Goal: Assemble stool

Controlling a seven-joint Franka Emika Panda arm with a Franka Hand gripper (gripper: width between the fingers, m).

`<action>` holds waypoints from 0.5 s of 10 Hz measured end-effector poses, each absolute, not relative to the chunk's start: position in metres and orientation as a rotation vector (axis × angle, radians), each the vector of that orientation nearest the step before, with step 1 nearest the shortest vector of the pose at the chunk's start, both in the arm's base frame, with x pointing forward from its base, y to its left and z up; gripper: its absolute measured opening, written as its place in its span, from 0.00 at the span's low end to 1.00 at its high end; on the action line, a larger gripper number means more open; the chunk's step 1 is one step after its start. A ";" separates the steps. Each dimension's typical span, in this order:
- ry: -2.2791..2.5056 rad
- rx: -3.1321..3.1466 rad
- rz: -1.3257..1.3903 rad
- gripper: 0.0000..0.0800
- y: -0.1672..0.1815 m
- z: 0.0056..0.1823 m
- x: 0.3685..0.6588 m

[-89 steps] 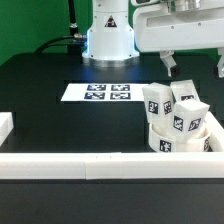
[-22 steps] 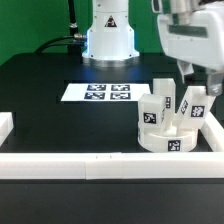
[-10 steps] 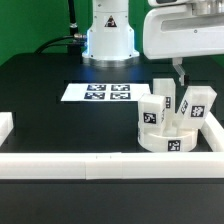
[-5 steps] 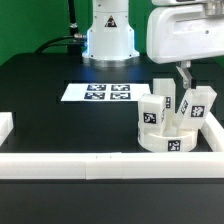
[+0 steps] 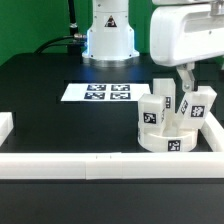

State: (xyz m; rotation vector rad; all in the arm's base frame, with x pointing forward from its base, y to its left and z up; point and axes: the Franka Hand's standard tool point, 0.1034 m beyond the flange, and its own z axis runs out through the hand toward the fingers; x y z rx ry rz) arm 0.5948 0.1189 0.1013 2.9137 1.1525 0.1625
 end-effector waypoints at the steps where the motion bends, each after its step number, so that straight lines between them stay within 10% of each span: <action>1: 1.257 2.856 0.161 0.81 0.117 0.101 0.595; 5: 1.639 2.613 0.132 0.81 0.114 0.099 0.595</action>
Offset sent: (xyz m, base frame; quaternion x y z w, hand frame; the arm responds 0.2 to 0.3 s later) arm -0.0032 0.0060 -0.0016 0.0048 0.0093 -0.1501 0.9886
